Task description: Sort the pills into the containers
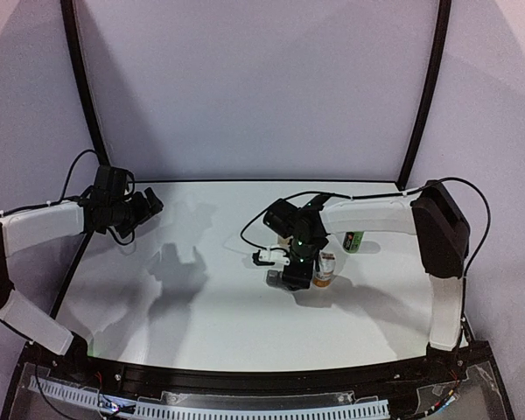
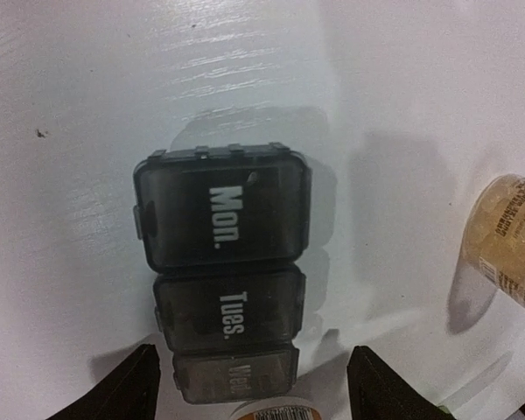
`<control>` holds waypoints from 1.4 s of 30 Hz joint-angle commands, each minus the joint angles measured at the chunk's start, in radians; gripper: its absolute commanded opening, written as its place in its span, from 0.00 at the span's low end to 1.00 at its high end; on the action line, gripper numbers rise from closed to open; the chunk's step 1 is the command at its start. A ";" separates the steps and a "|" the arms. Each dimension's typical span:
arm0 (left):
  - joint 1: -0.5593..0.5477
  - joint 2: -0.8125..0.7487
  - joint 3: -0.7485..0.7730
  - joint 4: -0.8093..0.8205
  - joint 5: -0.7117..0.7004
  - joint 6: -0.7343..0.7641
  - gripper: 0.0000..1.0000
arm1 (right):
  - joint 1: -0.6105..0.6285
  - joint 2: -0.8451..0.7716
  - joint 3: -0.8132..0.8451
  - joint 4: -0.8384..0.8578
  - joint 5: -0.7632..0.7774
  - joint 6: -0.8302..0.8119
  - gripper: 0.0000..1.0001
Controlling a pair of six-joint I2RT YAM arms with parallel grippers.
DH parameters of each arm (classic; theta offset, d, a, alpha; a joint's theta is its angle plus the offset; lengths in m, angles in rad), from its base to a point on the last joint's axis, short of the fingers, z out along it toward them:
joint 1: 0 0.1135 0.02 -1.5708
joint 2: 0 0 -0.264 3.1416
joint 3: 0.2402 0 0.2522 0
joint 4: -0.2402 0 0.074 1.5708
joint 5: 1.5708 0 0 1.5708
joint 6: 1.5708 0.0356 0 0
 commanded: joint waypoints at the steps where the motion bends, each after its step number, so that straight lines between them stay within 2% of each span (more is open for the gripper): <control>1: -0.003 -0.020 0.002 -0.024 0.002 -0.009 1.00 | 0.010 0.023 0.014 -0.022 -0.017 -0.022 0.73; 4: -0.003 -0.024 -0.003 -0.022 0.000 -0.012 1.00 | 0.011 0.026 0.006 -0.002 -0.034 -0.028 0.71; 11: -0.003 -0.024 -0.002 -0.023 0.003 -0.014 1.00 | 0.011 0.052 0.011 -0.009 -0.071 -0.054 0.59; 20: -0.003 -0.033 -0.005 -0.036 0.007 -0.014 1.00 | 0.010 0.064 0.017 0.010 -0.090 -0.055 0.55; 32: -0.023 -0.034 -0.024 -0.012 0.052 -0.022 1.00 | 0.010 0.033 -0.004 0.057 -0.087 -0.039 0.36; 37: -0.047 0.001 -0.009 0.064 0.216 -0.034 1.00 | 0.011 -0.028 -0.023 0.119 -0.079 -0.030 0.34; 42: -0.105 0.070 0.058 0.178 0.500 -0.050 1.00 | 0.011 -0.147 -0.073 0.266 -0.073 -0.025 0.33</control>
